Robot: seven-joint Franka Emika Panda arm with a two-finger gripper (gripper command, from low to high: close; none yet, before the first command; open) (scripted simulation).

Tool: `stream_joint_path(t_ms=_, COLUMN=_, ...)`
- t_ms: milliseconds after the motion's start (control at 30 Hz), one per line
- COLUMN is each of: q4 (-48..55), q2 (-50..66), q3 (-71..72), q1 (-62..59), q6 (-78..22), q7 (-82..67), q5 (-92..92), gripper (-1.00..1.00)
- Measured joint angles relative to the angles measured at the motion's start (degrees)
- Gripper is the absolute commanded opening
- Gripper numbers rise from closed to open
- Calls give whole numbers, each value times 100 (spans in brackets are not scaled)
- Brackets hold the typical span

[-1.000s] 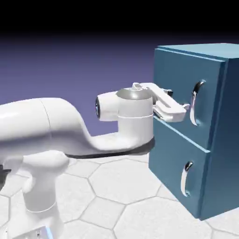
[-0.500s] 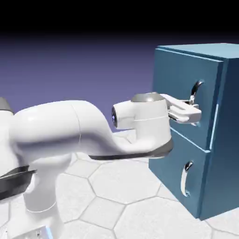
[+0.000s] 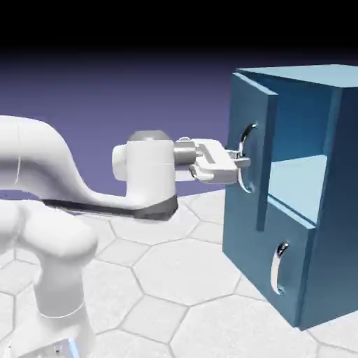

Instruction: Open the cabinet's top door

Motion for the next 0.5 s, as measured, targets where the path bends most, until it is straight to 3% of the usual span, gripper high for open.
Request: stream_joint_path(t_ms=500, q4=-1152, q2=-1030, q3=3014, q1=-281, q6=-2105, q7=-811, q5=3737, gripper=-100)
